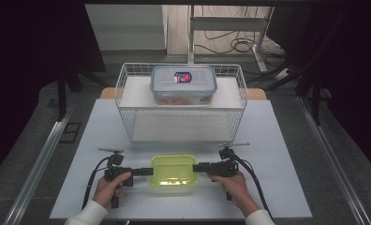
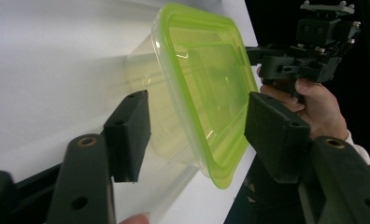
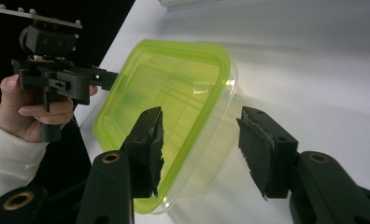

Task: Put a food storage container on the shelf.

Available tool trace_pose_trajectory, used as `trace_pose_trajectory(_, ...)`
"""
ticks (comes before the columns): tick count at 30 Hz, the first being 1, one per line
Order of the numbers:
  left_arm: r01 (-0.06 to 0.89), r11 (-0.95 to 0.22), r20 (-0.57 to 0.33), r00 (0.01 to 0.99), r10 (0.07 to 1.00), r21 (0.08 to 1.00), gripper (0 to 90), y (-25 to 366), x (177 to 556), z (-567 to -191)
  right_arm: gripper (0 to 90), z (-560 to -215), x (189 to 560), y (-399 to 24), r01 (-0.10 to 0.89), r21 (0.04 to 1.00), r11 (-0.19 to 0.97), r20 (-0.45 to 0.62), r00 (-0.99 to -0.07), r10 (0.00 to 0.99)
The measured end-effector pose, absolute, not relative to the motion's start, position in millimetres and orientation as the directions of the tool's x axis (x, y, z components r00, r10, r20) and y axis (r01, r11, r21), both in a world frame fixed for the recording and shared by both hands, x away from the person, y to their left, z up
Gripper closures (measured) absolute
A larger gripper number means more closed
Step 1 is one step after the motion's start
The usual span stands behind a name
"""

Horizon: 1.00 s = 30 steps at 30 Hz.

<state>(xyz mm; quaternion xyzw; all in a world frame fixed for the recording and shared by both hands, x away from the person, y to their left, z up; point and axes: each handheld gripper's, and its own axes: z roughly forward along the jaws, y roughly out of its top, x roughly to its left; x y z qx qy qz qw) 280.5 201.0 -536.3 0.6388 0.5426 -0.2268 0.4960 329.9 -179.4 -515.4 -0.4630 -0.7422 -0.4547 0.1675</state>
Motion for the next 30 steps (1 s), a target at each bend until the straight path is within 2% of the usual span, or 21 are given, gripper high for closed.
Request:
trace_pose_trajectory(6,0.924,0.08,-0.842,0.303,0.446,0.374,50.4,199.1,282.4,-538.5,56.6,-522.2,330.1,-176.5,0.851,0.5,0.159,0.692,-0.504,0.517)
trace_pose_trajectory(13,0.929,0.073,-0.843,0.293,0.45,0.362,62.9,194.5,281.4,-540.0,69.5,-526.1,329.0,-174.4,0.873,0.461,0.156,0.727,-0.473,0.498)
trace_pose_trajectory(17,0.922,0.093,-0.844,0.301,0.443,0.377,74.7,195.3,278.8,-536.6,75.3,-525.6,328.5,-178.4,0.891,0.438,0.12,0.752,-0.437,0.494)
trace_pose_trajectory(30,0.918,0.077,-0.833,0.316,0.454,0.389,79.4,195.8,277.1,-535.2,80.4,-518.8,327.0,-183.6,0.89,0.44,0.118,0.774,-0.442,0.454)
